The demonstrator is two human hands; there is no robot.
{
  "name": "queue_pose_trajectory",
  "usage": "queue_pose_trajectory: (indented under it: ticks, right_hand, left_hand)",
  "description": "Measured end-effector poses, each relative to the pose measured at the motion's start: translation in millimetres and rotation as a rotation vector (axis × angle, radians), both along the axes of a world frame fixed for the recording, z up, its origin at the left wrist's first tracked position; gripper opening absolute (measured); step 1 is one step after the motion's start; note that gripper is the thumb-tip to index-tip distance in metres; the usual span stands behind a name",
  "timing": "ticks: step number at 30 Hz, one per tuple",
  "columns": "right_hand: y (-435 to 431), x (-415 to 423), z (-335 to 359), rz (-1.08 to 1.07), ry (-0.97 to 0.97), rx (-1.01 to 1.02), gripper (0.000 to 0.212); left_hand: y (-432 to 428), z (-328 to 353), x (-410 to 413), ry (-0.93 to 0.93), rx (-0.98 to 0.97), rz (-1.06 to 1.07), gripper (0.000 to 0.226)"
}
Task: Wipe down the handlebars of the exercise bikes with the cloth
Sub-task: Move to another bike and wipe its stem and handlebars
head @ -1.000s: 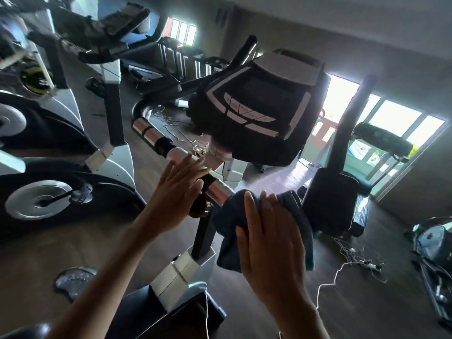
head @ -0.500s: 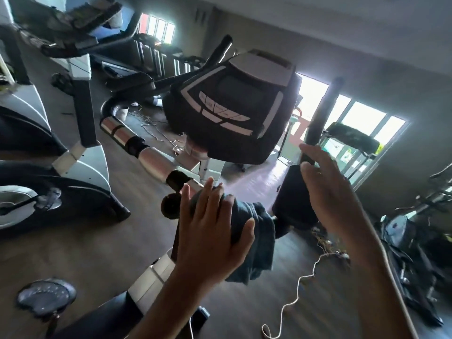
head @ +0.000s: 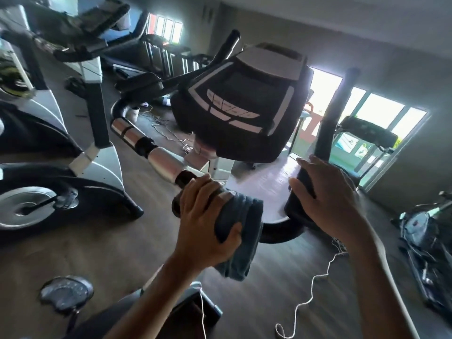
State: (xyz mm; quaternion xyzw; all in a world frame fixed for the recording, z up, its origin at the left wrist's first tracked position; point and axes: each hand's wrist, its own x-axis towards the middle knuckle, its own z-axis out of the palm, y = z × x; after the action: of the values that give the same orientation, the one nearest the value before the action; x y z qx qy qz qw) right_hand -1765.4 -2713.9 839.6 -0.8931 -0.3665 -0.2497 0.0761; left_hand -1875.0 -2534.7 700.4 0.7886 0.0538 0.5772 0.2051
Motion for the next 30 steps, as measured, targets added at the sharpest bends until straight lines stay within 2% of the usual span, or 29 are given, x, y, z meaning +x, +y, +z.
queue_pose_trajectory:
  ticks: [4, 8, 12, 14, 18, 20, 25, 28, 30]
  right_hand:
    - [0, 1, 0, -0.016, 0.003, 0.008, 0.052]
    - [-1, 3, -2, -0.019, 0.016, 0.024, 0.05]
    - [1, 1, -3, -0.019, 0.009, 0.046, 0.055]
    - [2, -1, -3, -0.017, 0.007, 0.062, 0.053]
    - [1, -4, -3, -0.019, 0.023, 0.094, 0.055]
    - [2, -5, -2, -0.016, 0.033, 0.115, 0.054]
    - [0, -5, -3, -0.006, 0.059, 0.147, 0.057]
    - [1, -6, -1, 0.012, 0.057, 0.157, 0.057]
    - [1, -7, -1, 0.007, 0.048, 0.153, 0.056]
  left_hand:
    - [32, 17, 7, 0.049, 0.143, -0.077, 0.039]
    - [65, 30, 8, 0.126, 0.168, -0.082, 0.034]
    - [16, 6, 8, -0.055, 0.073, -0.014, 0.041]
    - [6, 8, 10, -0.095, 0.084, -0.033, 0.04]
    - [34, 37, 8, 0.161, 0.194, -0.106, 0.032]
    - [39, 46, 6, 0.275, 0.182, -0.097, 0.032]
    - [65, 52, 12, 0.123, 0.065, -0.035, 0.034]
    - [109, 45, 9, 0.147, -0.011, 0.078, 0.035]
    - [131, 32, 6, 0.163, 0.004, 0.039, 0.029]
